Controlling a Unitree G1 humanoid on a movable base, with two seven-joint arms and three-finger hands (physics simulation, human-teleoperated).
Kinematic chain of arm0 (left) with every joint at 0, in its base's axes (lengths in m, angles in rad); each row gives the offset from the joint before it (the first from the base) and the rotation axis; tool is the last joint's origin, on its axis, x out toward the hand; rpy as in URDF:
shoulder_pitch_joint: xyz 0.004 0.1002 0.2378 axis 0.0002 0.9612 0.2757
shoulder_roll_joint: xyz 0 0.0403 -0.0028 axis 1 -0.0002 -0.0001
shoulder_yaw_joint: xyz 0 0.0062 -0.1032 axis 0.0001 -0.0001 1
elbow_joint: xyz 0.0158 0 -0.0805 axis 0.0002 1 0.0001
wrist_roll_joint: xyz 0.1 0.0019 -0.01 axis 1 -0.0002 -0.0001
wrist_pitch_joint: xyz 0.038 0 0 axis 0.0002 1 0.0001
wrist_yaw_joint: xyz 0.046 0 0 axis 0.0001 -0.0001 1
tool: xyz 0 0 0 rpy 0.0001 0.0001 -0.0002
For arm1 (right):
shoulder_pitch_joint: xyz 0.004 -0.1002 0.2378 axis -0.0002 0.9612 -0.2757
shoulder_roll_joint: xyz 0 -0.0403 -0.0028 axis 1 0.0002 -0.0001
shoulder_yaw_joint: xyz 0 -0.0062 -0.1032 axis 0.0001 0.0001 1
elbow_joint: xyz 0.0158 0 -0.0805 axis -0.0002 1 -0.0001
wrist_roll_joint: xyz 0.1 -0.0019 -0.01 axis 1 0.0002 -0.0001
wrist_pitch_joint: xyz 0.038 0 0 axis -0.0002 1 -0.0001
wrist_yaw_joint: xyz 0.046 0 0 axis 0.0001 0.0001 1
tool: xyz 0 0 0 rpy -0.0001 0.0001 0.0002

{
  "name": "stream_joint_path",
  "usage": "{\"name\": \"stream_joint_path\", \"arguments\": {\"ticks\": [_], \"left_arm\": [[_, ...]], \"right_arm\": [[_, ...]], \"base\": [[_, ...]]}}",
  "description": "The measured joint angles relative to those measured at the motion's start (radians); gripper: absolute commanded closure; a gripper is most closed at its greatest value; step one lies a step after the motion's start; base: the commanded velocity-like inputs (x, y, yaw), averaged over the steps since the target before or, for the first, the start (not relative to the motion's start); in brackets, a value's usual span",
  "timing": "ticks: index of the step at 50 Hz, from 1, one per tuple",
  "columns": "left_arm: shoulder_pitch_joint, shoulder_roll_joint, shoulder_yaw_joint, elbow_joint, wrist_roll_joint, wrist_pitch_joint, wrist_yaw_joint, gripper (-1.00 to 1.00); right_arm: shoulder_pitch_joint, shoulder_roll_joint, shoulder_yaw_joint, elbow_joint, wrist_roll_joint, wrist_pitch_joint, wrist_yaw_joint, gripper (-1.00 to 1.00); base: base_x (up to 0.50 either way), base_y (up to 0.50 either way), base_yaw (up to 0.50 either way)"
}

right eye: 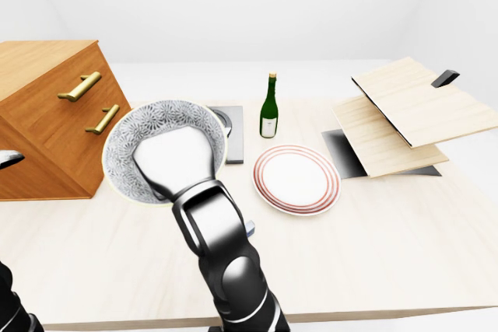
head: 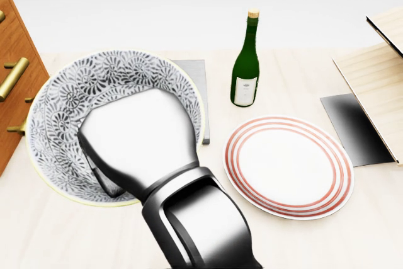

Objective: Pick up the akita bowl and put it on the plate.

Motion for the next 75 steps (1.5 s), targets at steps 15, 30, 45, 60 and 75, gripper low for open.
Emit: {"name": "stream_joint_path", "arguments": {"ticks": [15,30,45,60,75], "left_arm": [[0.004,-0.002,-0.003,-0.009,0.002,0.0,0.0,-1.0],[0.011,-0.011,-0.014,-0.009,0.026,0.0,-0.01,-1.0],[0.012,-0.028,-0.03,-0.019,0.07,0.0,-0.029,-1.0],[0.019,-0.038,-0.031,-0.019,0.085,0.0,-0.04,-1.0],[0.019,-0.041,-0.035,-0.025,0.09,0.0,-0.041,-1.0]], "right_arm": [[-0.114,-0.164,-0.234,-0.003,0.177,0.029,0.0,1.0],[-0.169,-0.383,-0.416,-0.002,0.348,0.073,0.0,1.0],[-0.112,-0.571,-0.568,-0.005,0.503,0.072,0.0,1.0],[-0.022,-0.662,-0.659,0.015,0.585,0.062,0.0,1.0],[0.049,-0.676,-0.685,0.045,0.603,0.038,0.0,1.0]], "base": [[0.0,0.0,0.0],[0.0,0.0,0.0],[0.0,0.0,0.0],[0.0,0.0,0.0],[0.0,0.0,0.0]]}}
